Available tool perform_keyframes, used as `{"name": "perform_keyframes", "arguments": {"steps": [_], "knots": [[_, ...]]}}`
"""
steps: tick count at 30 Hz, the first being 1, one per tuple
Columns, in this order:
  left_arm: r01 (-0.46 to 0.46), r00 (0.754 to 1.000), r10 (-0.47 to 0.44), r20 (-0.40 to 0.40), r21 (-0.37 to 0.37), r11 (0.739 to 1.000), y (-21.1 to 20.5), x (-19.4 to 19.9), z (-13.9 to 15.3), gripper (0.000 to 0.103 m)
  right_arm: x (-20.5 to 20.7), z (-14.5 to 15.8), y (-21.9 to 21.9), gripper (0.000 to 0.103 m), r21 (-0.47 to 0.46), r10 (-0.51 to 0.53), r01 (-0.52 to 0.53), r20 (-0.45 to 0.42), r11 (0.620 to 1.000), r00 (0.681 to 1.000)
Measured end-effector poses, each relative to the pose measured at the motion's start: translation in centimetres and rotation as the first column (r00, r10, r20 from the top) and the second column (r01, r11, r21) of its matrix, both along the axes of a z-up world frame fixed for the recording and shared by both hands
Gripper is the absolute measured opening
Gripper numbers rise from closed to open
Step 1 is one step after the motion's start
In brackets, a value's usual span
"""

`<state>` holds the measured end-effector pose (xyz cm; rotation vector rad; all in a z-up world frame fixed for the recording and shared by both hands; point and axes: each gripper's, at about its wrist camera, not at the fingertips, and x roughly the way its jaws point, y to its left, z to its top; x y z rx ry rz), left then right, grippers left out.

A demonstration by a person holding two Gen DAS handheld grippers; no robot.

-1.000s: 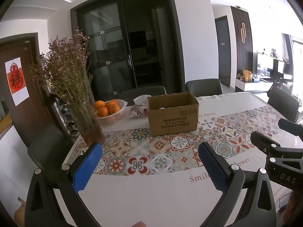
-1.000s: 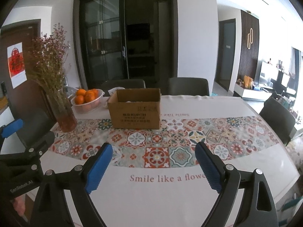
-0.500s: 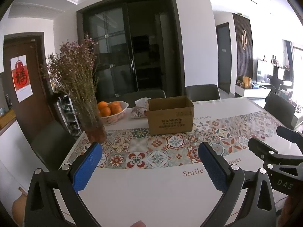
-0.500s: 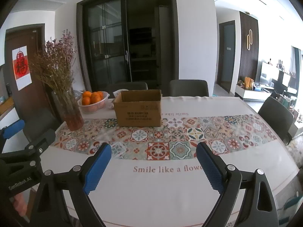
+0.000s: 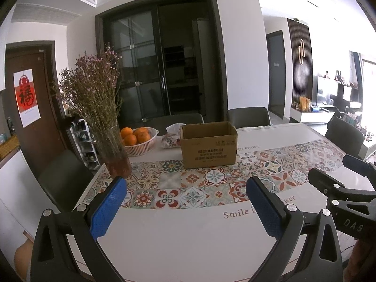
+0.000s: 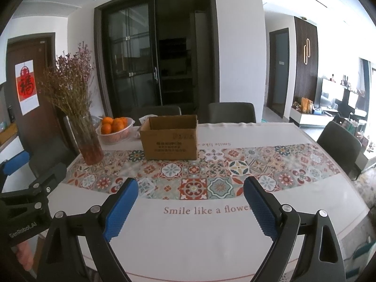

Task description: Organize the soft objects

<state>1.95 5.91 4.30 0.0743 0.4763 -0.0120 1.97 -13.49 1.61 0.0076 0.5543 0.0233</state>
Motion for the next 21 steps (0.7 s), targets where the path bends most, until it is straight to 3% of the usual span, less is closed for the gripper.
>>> {"name": "perform_keyframes", "arguments": {"steps": [21], "knots": [[-0.006,1.000,0.006,0.002,0.002,1.000,0.15,-0.40,0.06,0.103,-0.23,-0.11,0.14,0.092,0.004,0.007,-0.007,0.001,1.000,1.000]]}}
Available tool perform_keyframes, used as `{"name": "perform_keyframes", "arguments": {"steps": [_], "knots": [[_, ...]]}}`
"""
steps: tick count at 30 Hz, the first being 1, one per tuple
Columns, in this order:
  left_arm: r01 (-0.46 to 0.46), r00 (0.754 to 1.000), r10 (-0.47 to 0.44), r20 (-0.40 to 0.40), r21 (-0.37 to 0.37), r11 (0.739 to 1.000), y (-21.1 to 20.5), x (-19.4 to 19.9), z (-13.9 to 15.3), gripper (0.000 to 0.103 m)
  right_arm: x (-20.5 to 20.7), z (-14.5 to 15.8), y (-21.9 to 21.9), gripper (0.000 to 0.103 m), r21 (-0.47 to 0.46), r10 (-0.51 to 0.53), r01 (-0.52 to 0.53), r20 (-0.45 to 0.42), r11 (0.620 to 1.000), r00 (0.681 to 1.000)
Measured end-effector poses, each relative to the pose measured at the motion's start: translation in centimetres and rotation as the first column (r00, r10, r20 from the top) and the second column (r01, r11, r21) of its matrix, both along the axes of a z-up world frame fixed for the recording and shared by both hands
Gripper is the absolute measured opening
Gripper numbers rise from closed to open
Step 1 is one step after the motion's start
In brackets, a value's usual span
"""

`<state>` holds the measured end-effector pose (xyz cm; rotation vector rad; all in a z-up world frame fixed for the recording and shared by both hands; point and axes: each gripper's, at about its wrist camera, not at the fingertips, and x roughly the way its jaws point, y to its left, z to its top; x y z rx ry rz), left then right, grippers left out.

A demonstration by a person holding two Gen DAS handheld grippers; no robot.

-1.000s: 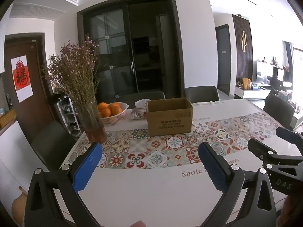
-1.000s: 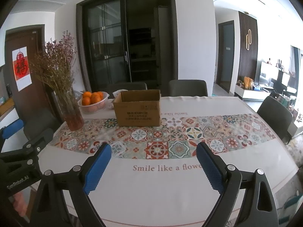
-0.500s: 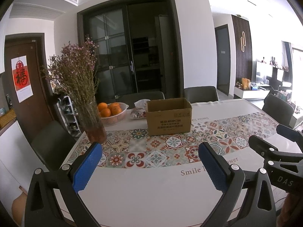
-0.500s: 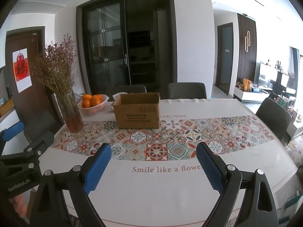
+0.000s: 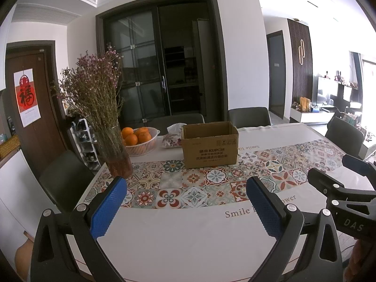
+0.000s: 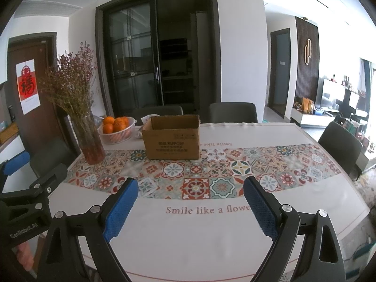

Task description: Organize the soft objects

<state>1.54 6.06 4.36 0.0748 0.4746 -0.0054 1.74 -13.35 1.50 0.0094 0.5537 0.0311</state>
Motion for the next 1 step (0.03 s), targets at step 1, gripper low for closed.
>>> {"name": "perform_keyframes", "arguments": {"steps": [1], "knots": [[0.001,1.000,-0.001,-0.001,-0.001,1.000,0.02,0.00,0.01,0.103,-0.01,-0.02,0.04,0.092,0.000,0.001,-0.001,0.000,1.000,1.000]]}}
